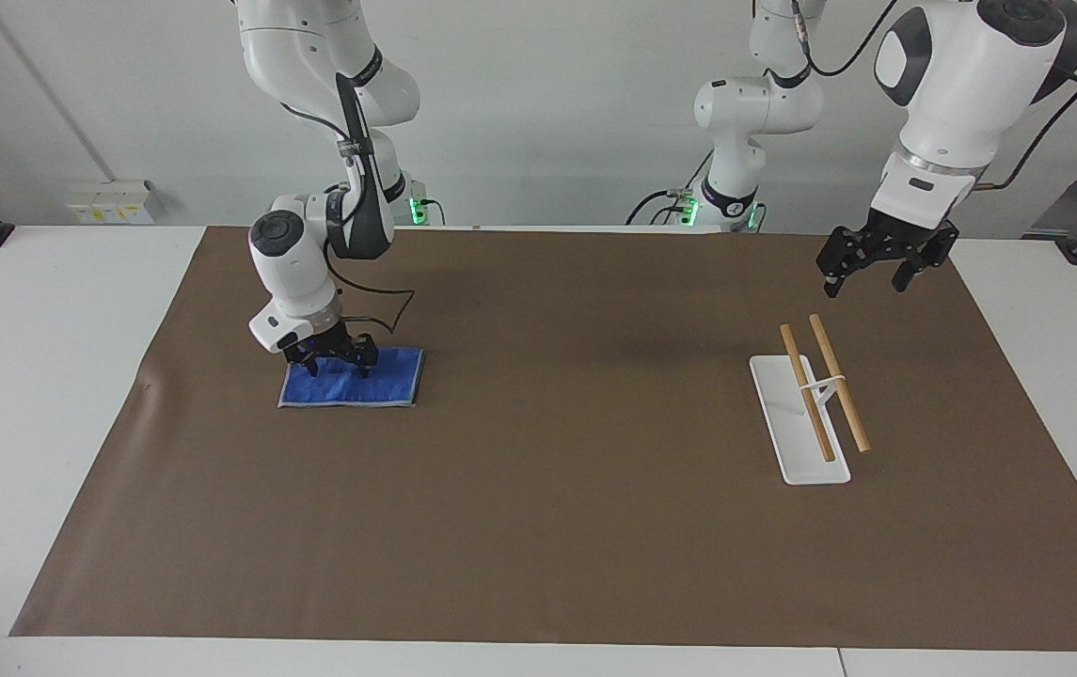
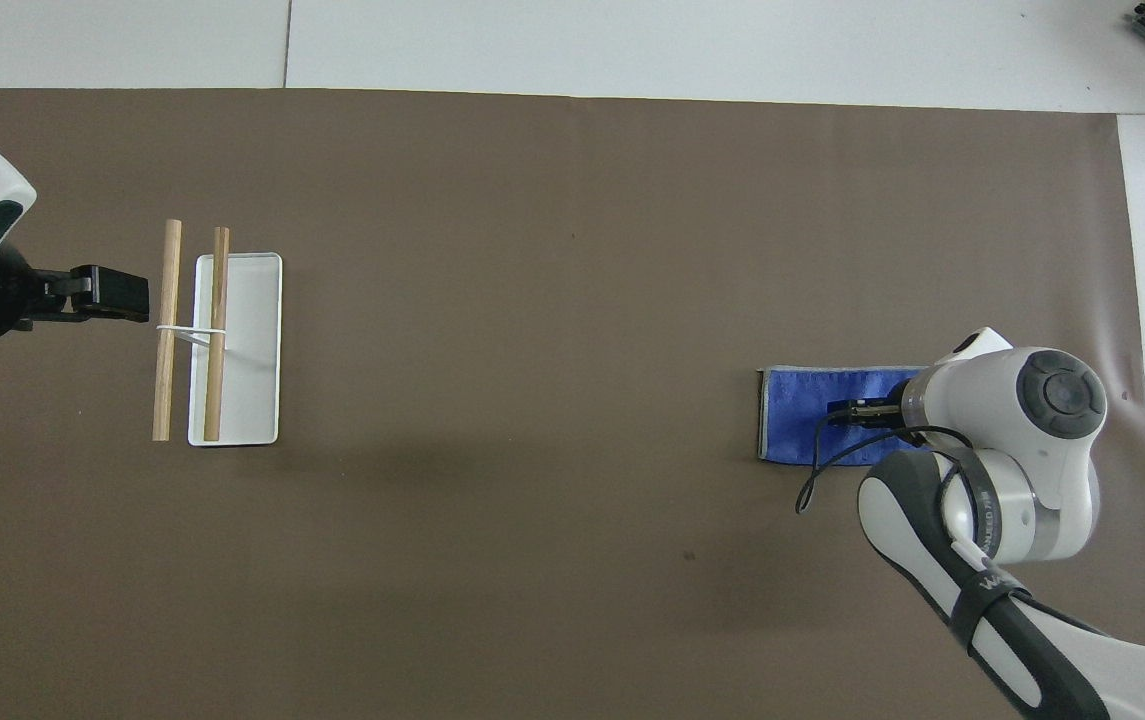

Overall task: Right arm passes towel to left arm to hang
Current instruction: 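Close the right gripper on the blue towel and lift it, then carry the towel toward center while the left gripper reaches toward it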

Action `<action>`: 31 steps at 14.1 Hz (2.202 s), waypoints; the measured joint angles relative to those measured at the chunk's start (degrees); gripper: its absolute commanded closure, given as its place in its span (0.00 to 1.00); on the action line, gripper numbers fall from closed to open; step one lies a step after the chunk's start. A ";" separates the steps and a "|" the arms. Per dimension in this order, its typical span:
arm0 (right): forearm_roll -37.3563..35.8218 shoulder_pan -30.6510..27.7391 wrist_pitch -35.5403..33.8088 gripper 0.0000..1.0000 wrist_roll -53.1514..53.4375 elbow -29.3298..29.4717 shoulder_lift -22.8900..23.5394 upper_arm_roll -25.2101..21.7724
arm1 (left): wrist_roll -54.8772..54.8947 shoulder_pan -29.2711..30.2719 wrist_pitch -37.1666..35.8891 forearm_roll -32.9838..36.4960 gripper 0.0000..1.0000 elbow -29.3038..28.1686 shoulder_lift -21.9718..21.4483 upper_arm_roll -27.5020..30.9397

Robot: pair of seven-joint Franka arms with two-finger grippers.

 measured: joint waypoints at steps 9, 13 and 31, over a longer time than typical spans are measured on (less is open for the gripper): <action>0.05 2.89 -5.41 1.00 7.93 4.13 -0.61 0.08 | 0.00 0.00 0.00 0.00 0.00 0.00 0.00 0.00; 0.60 5.18 -13.48 1.00 8.28 10.41 -3.80 0.28 | 0.00 0.00 0.00 0.00 0.00 0.00 0.00 0.00; 46.80 8.29 -20.25 1.00 38.45 31.11 -4.90 5.70 | -0.03 0.00 -0.31 0.00 0.00 0.00 0.00 -0.13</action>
